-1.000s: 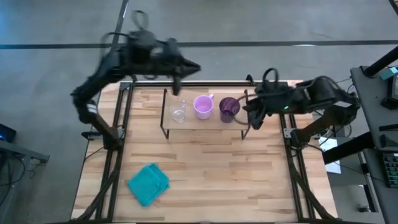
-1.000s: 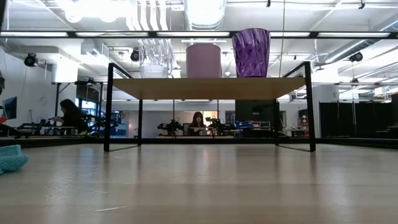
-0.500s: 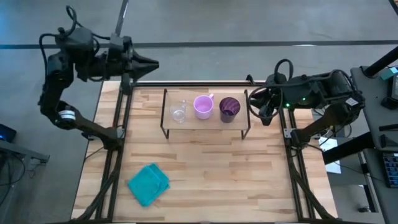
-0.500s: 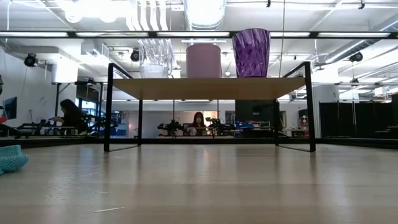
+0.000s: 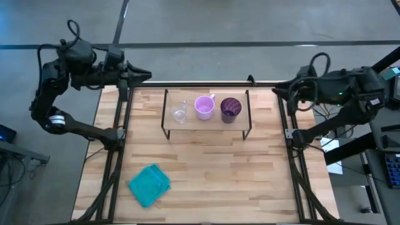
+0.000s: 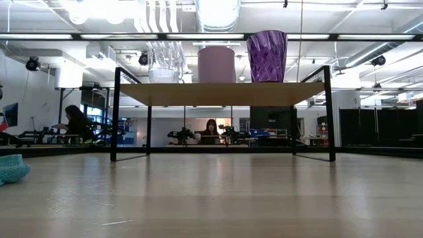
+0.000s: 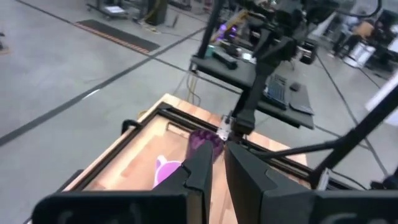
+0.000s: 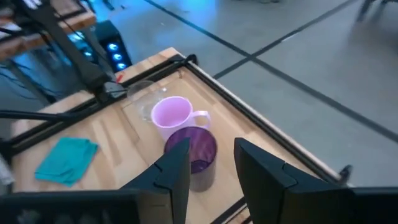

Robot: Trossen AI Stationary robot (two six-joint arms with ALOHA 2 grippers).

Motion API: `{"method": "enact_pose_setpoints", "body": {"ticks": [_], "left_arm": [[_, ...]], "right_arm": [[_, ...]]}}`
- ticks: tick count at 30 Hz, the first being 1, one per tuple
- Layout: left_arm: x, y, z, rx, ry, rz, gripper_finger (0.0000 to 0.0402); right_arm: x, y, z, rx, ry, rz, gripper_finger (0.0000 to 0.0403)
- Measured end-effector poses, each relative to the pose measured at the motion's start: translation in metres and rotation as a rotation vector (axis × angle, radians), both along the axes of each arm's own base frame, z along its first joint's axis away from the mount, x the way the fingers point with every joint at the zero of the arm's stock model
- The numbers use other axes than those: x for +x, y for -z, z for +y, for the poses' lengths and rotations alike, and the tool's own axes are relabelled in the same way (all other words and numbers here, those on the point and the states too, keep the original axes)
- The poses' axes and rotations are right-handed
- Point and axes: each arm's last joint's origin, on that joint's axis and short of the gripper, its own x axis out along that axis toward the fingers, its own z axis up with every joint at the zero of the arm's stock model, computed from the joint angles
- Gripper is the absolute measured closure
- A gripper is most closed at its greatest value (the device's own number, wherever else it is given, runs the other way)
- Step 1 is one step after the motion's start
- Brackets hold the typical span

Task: Stack small to large cups/mugs on shelf
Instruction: Return to Home Position

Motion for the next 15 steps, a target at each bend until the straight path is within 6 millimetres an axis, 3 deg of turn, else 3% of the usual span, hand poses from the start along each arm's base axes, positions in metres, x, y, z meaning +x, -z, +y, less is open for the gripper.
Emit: {"method": "enact_pose_setpoints", "body": {"ticks": [8,15], "left_arm": [[-0.033,0.007,-0.009,-0.007,-0.022,-0.073,0.0372],[-0.052,0.036,-0.015,-0.028,-0.027,-0.057,0.0372]], "right_arm": [[-0.021,0.034,-0.003,0.025,-0.055,-0.079,0.0284],[-0.033,0.071,-0.002,0.065,-0.142,-0.164,0.0284]]}}
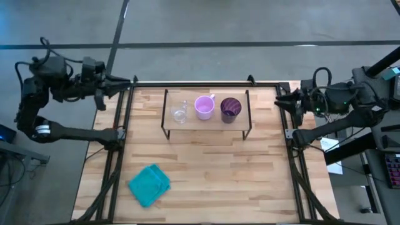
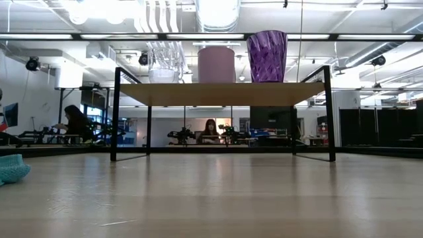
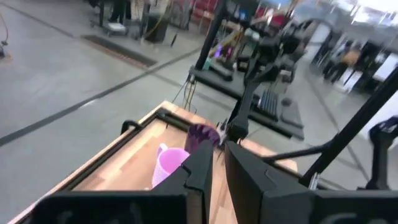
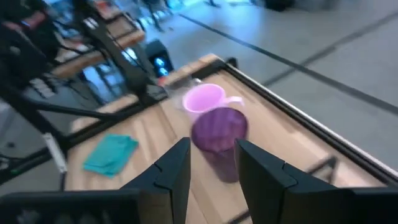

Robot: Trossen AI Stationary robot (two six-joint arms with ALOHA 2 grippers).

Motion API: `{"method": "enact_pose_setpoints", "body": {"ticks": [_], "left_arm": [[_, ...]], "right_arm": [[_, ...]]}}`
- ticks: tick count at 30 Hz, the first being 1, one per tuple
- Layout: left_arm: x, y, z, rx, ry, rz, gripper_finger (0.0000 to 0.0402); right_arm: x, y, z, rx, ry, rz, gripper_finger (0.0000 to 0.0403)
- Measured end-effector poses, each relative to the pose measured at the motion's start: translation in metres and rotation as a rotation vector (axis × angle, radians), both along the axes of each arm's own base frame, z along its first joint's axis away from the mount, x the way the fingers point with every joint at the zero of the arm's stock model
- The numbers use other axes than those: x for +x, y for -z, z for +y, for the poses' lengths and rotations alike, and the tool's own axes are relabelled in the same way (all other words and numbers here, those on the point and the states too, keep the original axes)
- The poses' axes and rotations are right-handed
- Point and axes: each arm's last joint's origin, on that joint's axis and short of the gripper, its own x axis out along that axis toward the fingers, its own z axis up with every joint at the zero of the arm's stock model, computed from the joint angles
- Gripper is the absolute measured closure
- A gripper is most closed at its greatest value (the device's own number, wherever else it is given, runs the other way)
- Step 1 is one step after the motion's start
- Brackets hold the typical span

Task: Stack small to large cups/mugs on shelf
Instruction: Return to Home Position

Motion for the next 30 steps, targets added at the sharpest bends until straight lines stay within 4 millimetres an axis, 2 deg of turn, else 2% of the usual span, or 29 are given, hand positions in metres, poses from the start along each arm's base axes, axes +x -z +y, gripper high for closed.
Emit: {"method": "enact_pose_setpoints", "body": {"ticks": [6,10,15,21,26,30], "left_arm": [[-0.015,0.034,-0.005,0.045,0.005,-0.114,0.0372],[-0.027,0.064,-0.011,0.096,0.094,-0.19,0.0372],[-0.027,0.106,-0.012,0.13,0.144,-0.288,0.0372],[-0.026,0.161,-0.013,0.134,0.191,-0.301,0.0372],[-0.025,0.194,-0.015,0.168,0.253,-0.398,0.0372],[-0.022,0.218,-0.016,0.159,0.307,-0.416,0.0372]], "right_arm": [[-0.001,0.028,0.003,-0.017,-0.141,-0.151,0.0284],[0.003,0.046,0.006,-0.034,-0.242,-0.257,0.0284],[0.013,0.072,0.01,-0.044,-0.314,-0.325,0.0284],[0.028,0.103,0.013,-0.106,-0.336,-0.344,0.0284],[0.037,0.122,0.018,-0.135,-0.435,-0.384,0.0284],[0.042,0.138,0.019,-0.124,-0.437,-0.402,0.0284]]}}
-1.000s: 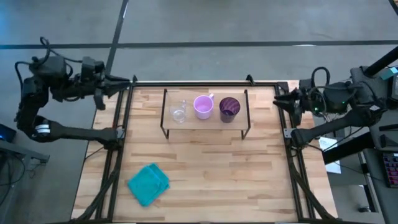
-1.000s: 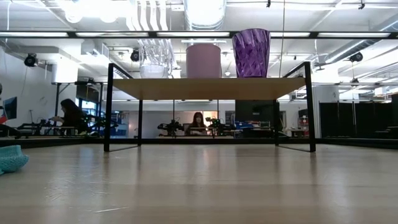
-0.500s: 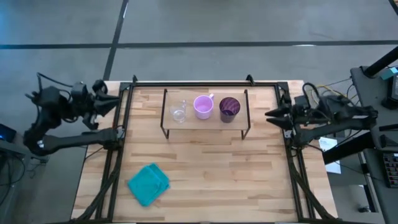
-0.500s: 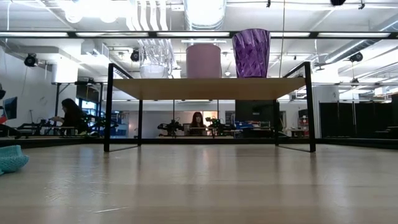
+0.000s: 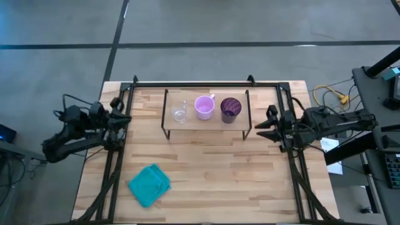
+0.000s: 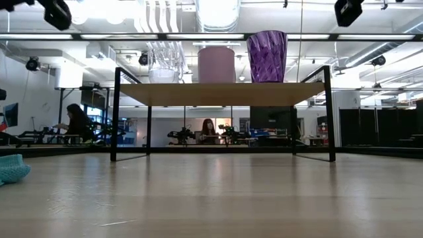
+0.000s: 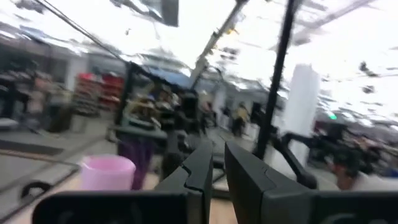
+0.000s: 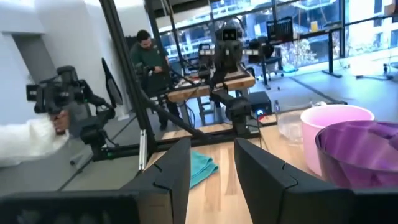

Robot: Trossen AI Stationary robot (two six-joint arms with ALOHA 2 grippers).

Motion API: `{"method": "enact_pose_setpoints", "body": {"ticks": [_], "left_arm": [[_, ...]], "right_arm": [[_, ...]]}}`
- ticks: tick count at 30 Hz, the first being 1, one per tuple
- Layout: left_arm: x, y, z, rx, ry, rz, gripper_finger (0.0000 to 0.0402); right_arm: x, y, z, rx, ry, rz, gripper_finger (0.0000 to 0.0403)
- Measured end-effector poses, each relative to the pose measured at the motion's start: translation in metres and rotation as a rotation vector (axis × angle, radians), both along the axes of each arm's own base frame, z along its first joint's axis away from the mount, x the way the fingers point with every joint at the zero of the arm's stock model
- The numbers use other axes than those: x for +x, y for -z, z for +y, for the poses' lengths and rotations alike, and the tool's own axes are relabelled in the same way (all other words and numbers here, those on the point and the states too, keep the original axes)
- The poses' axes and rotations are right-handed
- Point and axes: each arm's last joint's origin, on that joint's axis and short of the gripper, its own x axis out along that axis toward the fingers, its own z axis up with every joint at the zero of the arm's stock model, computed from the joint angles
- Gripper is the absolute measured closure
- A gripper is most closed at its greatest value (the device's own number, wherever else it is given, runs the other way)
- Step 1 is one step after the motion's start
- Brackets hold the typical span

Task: Stack small to large cups/mugs on shelf
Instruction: Return to Home Position

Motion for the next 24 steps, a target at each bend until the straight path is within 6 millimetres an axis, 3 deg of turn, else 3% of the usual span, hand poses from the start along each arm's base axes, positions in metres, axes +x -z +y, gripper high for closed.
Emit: {"method": "enact_pose_setpoints", "body": {"ticks": [6,17,24], "left_arm": [[0.014,0.025,0.001,0.012,0.107,0.068,0.0372],[0.032,0.07,0.006,-0.021,0.119,0.127,0.0372],[0.042,0.096,0.009,-0.077,0.131,0.09,0.0372]], "right_arm": [[0.006,0.023,0.001,0.01,0.001,-0.056,0.0284],[0.007,0.071,0.001,0.11,0.0,-0.149,0.0284],[0.004,0.086,0.0,0.138,-0.004,-0.169,0.0284]]}}
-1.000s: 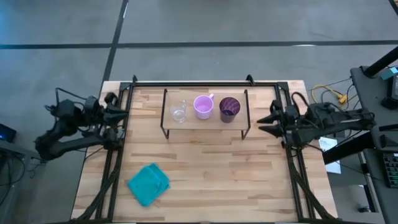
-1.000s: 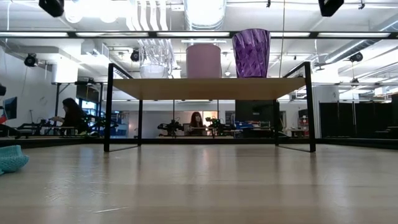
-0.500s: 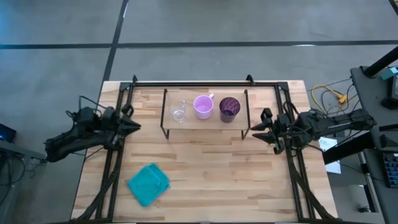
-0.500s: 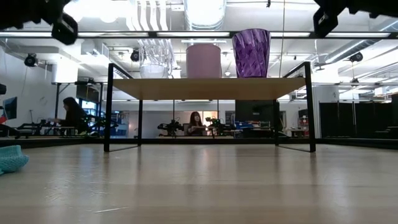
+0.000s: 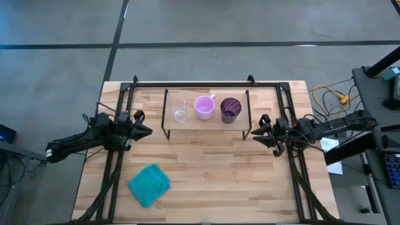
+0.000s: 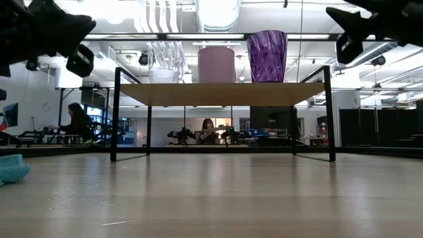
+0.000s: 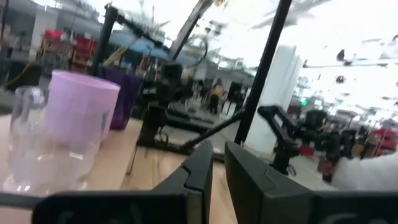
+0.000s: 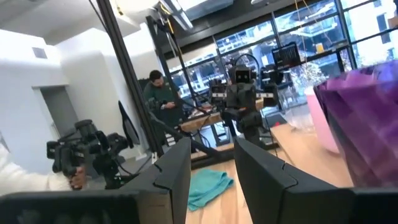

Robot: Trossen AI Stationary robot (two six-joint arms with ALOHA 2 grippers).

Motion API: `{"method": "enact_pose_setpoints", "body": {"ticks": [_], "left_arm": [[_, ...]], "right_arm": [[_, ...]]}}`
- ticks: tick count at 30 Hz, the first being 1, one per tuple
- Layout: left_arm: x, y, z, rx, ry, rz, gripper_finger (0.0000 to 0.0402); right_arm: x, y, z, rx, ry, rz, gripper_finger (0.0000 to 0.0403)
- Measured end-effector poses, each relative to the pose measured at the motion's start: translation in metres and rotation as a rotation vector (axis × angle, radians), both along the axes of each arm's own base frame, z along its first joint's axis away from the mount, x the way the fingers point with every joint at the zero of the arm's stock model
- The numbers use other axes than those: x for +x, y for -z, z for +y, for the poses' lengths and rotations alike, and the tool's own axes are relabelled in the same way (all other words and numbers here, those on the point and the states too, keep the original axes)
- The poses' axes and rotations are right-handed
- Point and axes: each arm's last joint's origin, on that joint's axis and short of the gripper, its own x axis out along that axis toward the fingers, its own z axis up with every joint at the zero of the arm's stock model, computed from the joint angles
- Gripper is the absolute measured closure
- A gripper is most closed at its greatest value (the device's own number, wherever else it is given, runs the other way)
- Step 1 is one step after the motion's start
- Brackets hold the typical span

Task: Stack small to large cups/mugs on shelf
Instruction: Return to Home Position

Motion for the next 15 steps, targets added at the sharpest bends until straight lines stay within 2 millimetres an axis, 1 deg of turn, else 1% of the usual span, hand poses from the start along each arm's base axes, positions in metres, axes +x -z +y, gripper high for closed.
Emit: {"method": "enact_pose_setpoints", "body": {"ticks": [3,8,15], "left_arm": [[0.002,0.009,0.001,-0.026,0.002,-0.015,0.0372],[0.003,0.01,0.002,-0.053,-0.019,0.008,0.0372],[0.004,0.011,0.006,-0.114,-0.143,0.011,0.0372]], "right_arm": [[0.0,0.007,0.0,-0.005,0.007,0.021,0.0284],[-0.001,0.022,-0.003,0.05,0.087,0.072,0.0284],[-0.001,0.026,-0.004,0.039,0.126,0.096,0.0284]]}}
